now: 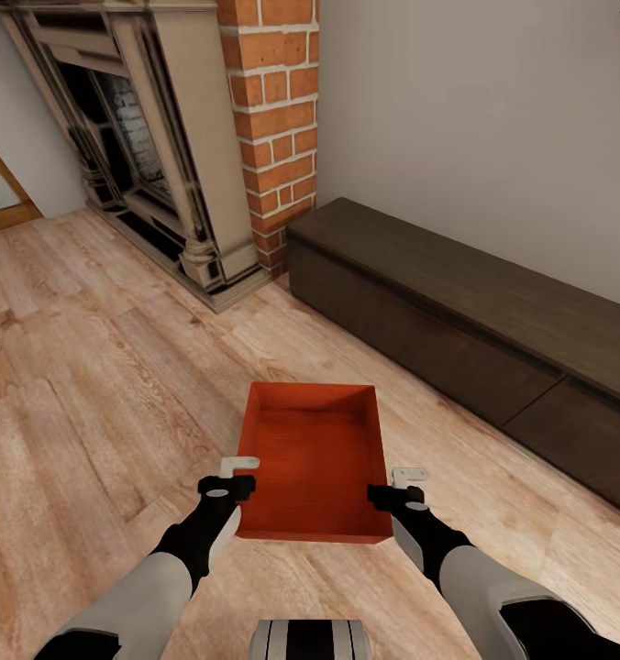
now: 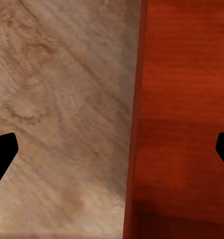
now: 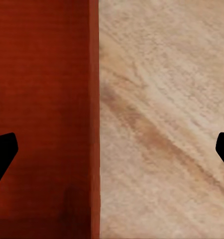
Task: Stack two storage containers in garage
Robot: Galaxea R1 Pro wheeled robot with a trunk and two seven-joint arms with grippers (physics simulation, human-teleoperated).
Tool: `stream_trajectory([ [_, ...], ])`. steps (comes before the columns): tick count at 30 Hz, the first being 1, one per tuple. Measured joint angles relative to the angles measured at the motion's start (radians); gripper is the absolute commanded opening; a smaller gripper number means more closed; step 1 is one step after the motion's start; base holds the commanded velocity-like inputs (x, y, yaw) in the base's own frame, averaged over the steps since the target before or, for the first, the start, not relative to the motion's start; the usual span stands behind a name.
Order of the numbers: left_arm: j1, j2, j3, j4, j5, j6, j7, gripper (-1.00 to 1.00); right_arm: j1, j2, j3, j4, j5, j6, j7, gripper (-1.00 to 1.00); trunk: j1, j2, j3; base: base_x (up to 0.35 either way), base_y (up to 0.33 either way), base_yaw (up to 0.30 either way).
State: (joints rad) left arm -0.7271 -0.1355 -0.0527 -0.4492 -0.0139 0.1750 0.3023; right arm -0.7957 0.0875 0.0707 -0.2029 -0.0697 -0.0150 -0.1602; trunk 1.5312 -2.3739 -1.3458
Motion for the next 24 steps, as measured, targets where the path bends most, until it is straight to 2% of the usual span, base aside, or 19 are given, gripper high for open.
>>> stream_trajectory([
  [24, 0.0, 0.0, 0.002, 0.001, 0.004, 0.001, 0.0, 1.0, 0.0, 0.006, 0.0, 0.0, -0.01, 0.0, 0.0, 1.0, 0.0, 0.0, 0.0, 0.0, 0.0, 0.0],
])
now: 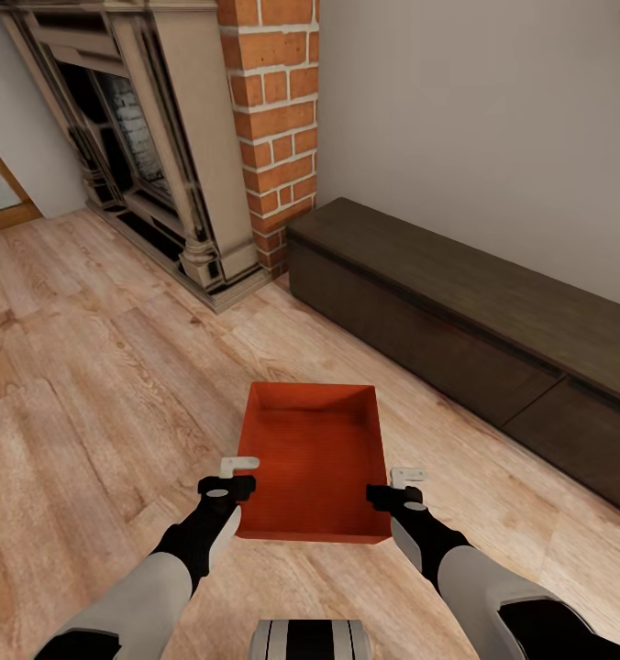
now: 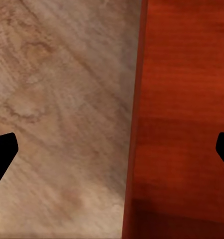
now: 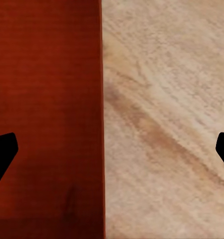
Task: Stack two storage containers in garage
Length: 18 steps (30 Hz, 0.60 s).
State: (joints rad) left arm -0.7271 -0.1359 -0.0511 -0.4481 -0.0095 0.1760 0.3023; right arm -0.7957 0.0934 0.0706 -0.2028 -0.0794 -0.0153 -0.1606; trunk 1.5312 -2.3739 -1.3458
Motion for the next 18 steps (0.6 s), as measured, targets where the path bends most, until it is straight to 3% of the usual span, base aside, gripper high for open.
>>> stream_trajectory([
  [18, 0.0, 0.001, 0.003, 0.001, 0.002, 0.003, 0.0, 1.0, 0.0, -0.001, 0.0, 0.0, 0.002, 0.0, 0.002, 1.0, 0.0, 0.0, 0.0, 0.0, 0.0, 0.0],
])
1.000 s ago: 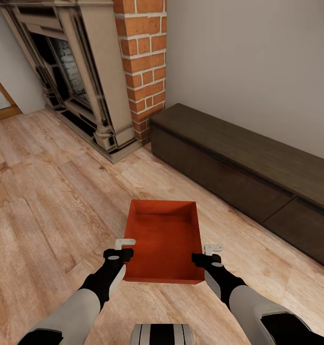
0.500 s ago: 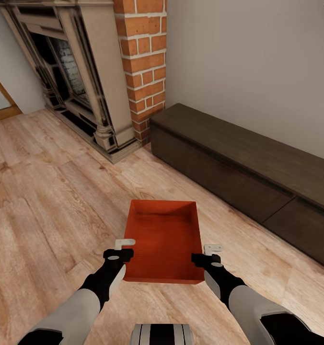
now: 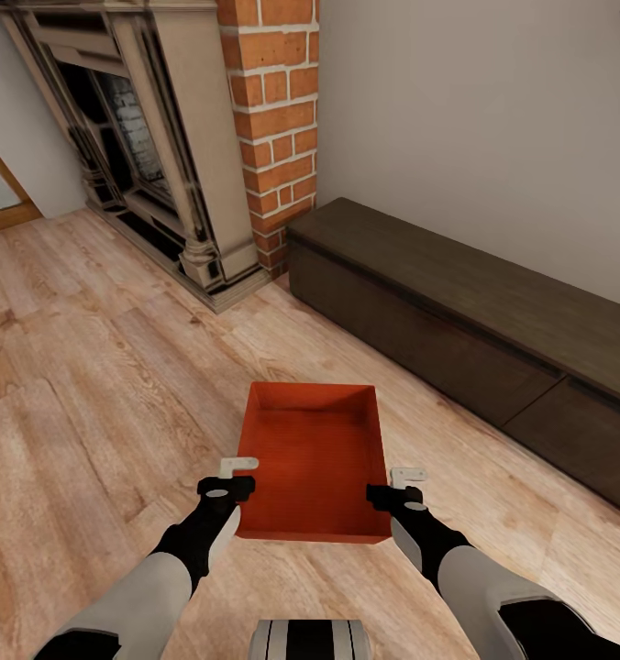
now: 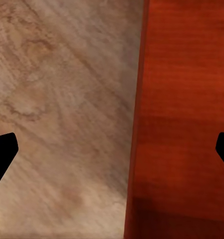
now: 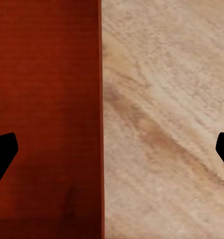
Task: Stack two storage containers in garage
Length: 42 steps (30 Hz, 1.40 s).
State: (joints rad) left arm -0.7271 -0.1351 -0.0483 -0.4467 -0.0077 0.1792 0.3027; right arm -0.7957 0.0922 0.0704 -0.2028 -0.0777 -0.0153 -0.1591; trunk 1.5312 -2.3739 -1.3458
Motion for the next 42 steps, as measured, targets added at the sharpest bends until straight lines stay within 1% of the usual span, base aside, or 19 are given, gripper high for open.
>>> stream_trajectory([
  [1, 0.0, 0.0, 0.0, 0.0, 0.0, 0.0, 0.0, 1.0, 0.0, 0.0, 0.0, 0.0, 0.0, 0.0, 0.0, -1.0, 0.0, 0.0, 0.0, 0.0, 0.0, 0.0],
  [2, 0.0, 0.001, 0.001, 0.001, 0.0, 0.002, -0.001, -1.0, 0.0, 0.0, 0.0, 0.0, 0.0, 0.0, 0.0, -1.0, 0.0, 0.0, 0.0, 0.0, 0.0, 0.0],
  [5, 0.0, 0.001, -0.001, 0.009, 0.002, 0.006, -0.006, -1.0, 0.0, 0.0, 0.001, 0.0, 0.0, 0.0, 0.001, -1.0, 0.0, 0.0, 0.0, 0.0, 0.0, 0.0],
  [6, 0.0, 0.001, -0.003, 0.012, 0.014, 0.005, -0.011, -1.0, 0.0, 0.001, 0.008, 0.0, -0.004, 0.001, 0.006, -1.0, 0.0, 0.0, 0.0, 0.0, 0.0, 0.0],
  [10, 0.0, 0.001, -0.001, 0.002, 0.018, 0.001, -0.009, -1.0, 0.0, 0.001, 0.007, 0.0, 0.0, 0.0, 0.006, -1.0, 0.0, 0.0, 0.0, 0.0, 0.0, 0.0],
  [22, 0.0, -0.003, -0.003, -0.002, 0.017, -0.004, -0.005, -1.0, 0.0, 0.001, 0.008, 0.0, -0.003, 0.0, 0.006, -1.0, 0.0, 0.0, 0.0, 0.0, 0.0, 0.0],
  [26, 0.0, -0.003, -0.002, -0.001, 0.019, -0.004, -0.005, -1.0, 0.0, 0.003, 0.008, 0.0, -0.003, 0.0, 0.006, -1.0, -0.015, 0.028, 0.012, 0.0, 0.0, 0.0],
  [30, 0.0, -0.003, -0.001, -0.002, 0.018, -0.003, -0.004, -1.0, 0.0, 0.01, 0.008, 0.0, -0.002, 0.0, 0.002, -1.0, -0.031, 0.056, 0.025, 0.0, 0.0, 0.0],
  [42, 0.0, -0.001, -0.001, 0.0, 0.02, -0.002, -0.005, -1.0, 0.0, 0.012, 0.009, 0.0, -0.001, 0.002, 0.0, -1.0, -0.077, 0.14, 0.063, 0.0, 0.0, 0.0],
])
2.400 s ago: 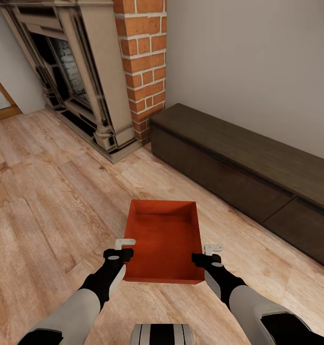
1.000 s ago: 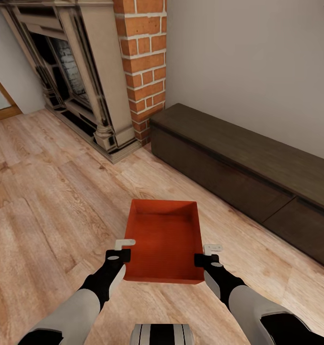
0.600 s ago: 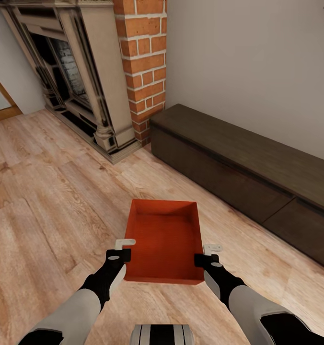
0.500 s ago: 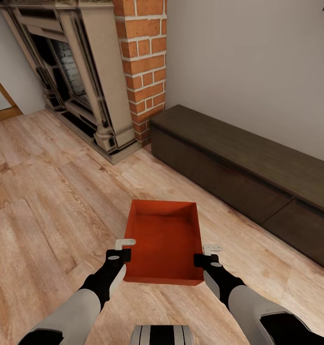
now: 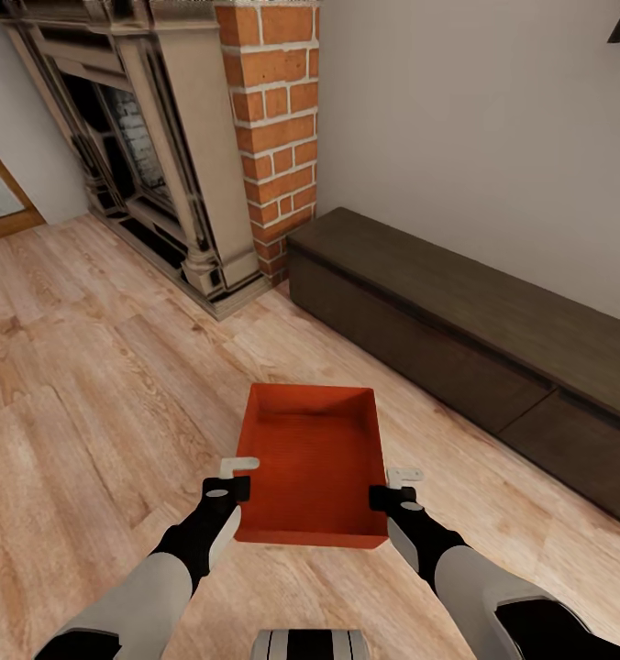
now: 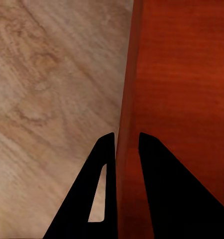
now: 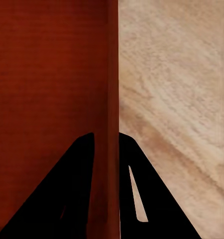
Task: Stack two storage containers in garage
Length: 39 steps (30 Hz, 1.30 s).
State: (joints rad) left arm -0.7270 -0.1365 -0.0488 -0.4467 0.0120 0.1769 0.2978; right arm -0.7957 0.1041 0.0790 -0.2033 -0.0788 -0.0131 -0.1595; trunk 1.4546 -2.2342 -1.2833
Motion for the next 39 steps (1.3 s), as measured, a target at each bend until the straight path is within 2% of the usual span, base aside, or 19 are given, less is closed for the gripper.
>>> stream_trajectory([
  [39, 0.0, 0.0, 0.0, -0.001, 0.001, 0.0, -0.001, -1.0, 0.0, 0.001, -0.004, 0.0, 0.006, -0.002, 0.0, -1.0, -0.15, 0.273, 0.122, 0.0, 0.0, 0.0],
])
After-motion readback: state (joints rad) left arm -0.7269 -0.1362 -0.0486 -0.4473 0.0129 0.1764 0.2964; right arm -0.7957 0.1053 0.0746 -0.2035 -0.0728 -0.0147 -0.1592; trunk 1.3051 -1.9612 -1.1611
